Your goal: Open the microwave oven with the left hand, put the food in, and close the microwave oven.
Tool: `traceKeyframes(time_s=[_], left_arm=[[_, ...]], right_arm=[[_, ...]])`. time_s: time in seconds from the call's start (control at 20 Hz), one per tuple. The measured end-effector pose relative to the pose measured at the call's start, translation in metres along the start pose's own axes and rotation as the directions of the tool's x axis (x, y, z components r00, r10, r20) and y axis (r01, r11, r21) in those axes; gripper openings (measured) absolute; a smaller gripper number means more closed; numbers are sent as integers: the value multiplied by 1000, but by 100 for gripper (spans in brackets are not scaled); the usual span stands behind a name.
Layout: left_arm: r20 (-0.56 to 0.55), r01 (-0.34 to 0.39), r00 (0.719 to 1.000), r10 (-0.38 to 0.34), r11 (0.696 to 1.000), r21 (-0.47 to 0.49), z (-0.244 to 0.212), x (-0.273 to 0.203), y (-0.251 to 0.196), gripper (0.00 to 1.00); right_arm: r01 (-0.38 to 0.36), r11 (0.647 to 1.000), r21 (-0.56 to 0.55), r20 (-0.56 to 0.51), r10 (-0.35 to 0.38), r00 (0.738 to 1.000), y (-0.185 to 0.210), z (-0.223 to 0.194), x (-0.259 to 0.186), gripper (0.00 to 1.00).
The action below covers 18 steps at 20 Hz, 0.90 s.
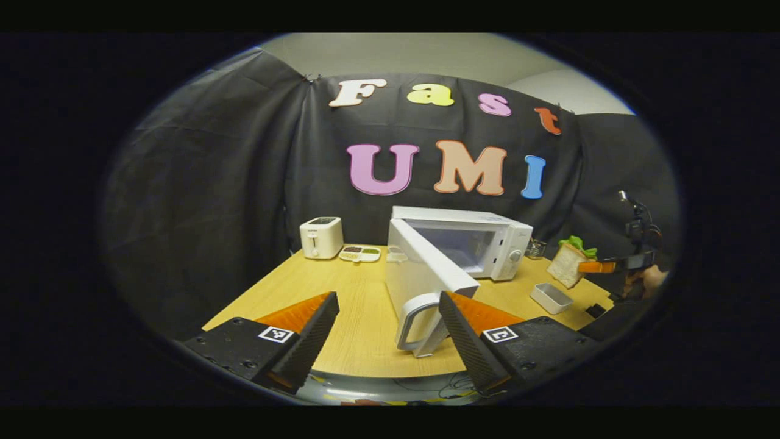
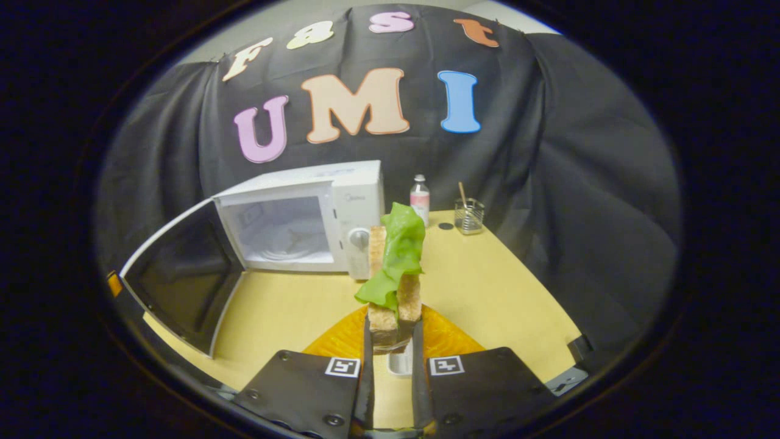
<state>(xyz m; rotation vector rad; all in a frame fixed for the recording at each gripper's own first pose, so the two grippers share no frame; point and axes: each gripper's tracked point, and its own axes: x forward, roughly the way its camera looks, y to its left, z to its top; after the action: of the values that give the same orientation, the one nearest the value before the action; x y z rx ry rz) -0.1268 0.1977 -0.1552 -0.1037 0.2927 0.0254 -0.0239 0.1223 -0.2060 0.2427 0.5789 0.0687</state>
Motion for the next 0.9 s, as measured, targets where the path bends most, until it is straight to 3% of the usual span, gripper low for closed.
traceKeyframes(time_s=[0.05, 0.15, 0.35, 0.55, 0.7, 0.9], left_arm=[[6, 5, 1000, -5, 999, 32, 4, -1, -1, 99], [14, 15, 1000, -16, 997, 76, 10, -2, -4, 96], [4, 17, 1000, -17, 997, 69, 10, -14, -10, 96], [-17, -3, 1000, 4, 997, 79, 6, -26, -6, 98], [-57, 5, 998, -3, 1000, 26, -3, -33, -8, 98], [-68, -42, 997, 44, 999, 23, -3, -42, 9, 99]], right_arm=[[-29, 999, 15, 1, 29, 1000, 14, 4, 1, 27], [-83, 996, 31, -9, 83, 997, 41, 9, 10, 27], [-160, 986, 38, -47, 162, 986, 91, 4, 42, 27], [-233, 961, 151, -83, 247, 965, 153, -1, 80, 27], [-237, 936, 259, -117, 275, 954, 191, -8, 114, 27], [-197, 876, 441, -126, 278, 952, 226, -5, 150, 27]])
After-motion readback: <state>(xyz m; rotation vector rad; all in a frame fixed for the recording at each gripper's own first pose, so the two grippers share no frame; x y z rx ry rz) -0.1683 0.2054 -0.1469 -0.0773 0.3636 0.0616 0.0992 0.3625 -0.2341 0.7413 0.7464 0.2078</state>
